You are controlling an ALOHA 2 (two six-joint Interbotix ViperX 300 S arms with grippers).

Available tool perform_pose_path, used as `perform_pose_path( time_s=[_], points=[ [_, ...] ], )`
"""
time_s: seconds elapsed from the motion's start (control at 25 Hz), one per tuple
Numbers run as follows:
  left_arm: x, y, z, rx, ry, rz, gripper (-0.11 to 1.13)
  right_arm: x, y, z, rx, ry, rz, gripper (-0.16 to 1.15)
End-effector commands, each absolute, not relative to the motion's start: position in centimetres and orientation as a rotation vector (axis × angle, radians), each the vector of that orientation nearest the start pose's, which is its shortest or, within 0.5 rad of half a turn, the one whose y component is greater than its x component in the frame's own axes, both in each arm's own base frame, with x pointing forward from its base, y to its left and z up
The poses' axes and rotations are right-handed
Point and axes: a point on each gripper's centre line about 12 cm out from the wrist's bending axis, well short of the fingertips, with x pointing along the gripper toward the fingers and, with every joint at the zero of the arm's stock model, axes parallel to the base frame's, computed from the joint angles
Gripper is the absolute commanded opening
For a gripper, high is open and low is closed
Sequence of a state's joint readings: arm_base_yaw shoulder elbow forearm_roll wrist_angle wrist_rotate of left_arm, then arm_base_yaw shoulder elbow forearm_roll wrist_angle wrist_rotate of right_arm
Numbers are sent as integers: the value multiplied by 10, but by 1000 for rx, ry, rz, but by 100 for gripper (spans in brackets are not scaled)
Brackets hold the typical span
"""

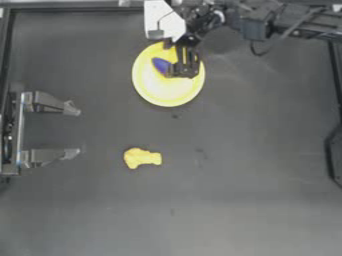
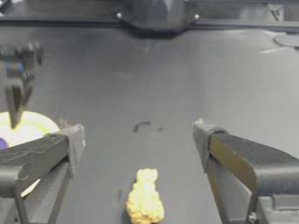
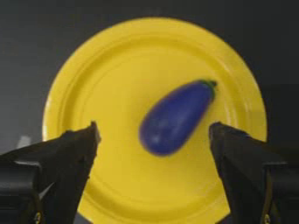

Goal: Put purple eggplant on plate

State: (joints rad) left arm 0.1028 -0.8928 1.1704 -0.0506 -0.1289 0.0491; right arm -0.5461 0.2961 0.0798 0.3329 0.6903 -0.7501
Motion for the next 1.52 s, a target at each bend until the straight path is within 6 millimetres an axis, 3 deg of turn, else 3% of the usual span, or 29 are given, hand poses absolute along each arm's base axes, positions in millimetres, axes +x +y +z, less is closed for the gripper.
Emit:
perform_pose_path(
  time_s=[0.04,0.68,1.52],
  points=[
    [211,23,262,-10,149,111,103,417,-222,226,-71,927,-80,102],
    [210,24,261,-7,149,118,103,375,-149,275,-95,730,-83,100],
    [205,25,263,5,134,125,103,321,-77,273,-33,514,-112,100]
  ],
)
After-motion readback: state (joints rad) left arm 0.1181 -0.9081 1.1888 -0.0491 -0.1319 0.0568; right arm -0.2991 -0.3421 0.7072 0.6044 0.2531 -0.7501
